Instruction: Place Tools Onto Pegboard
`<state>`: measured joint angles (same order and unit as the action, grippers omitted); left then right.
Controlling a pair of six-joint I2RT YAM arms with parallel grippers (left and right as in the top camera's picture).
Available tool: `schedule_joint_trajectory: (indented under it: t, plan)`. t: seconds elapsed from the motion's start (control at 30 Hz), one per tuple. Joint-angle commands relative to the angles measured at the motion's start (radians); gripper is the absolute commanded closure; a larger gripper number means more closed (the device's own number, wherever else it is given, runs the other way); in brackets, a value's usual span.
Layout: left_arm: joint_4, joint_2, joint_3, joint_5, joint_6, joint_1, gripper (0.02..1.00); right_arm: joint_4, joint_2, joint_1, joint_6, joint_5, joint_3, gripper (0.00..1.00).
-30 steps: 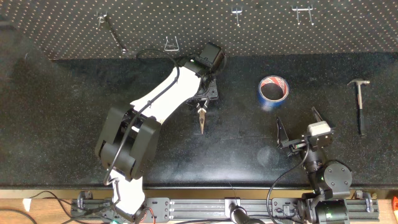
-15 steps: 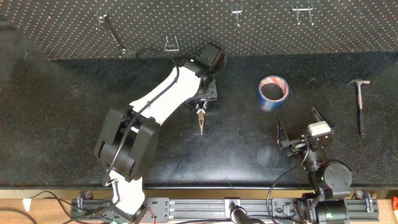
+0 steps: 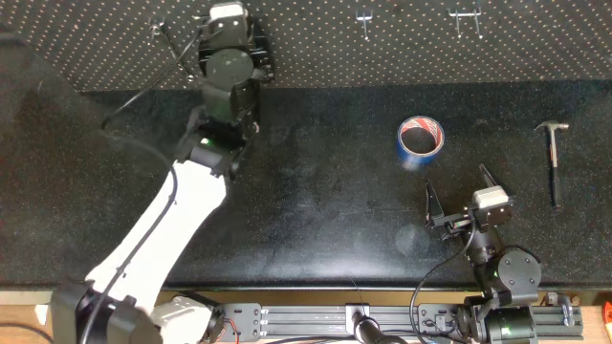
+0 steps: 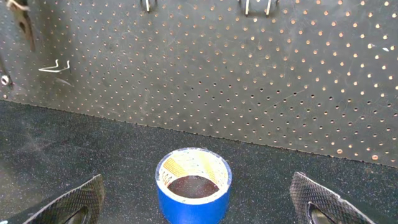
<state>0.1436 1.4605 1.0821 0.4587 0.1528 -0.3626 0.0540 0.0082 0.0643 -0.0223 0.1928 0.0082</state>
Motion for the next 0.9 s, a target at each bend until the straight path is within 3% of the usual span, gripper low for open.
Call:
schedule_joint_trajectory:
  t: [0.03, 0.5, 0.9]
  plan:
    - [0.055, 0.075, 0.005, -0.070, 0.014, 0.003, 0.991, 0.005, -0.007, -0.004, -0.011, -0.002, -0.004, 0.025]
    - [0.042, 0.247, 0.005, -0.071, 0.015, 0.050, 0.989, 0.005, -0.007, -0.004, -0.011, -0.002, -0.004, 0.025]
    - [0.010, 0.261, 0.005, -0.131, 0.059, 0.061, 0.989, 0.005, -0.007, -0.004, -0.011, -0.002, -0.004, 0.025]
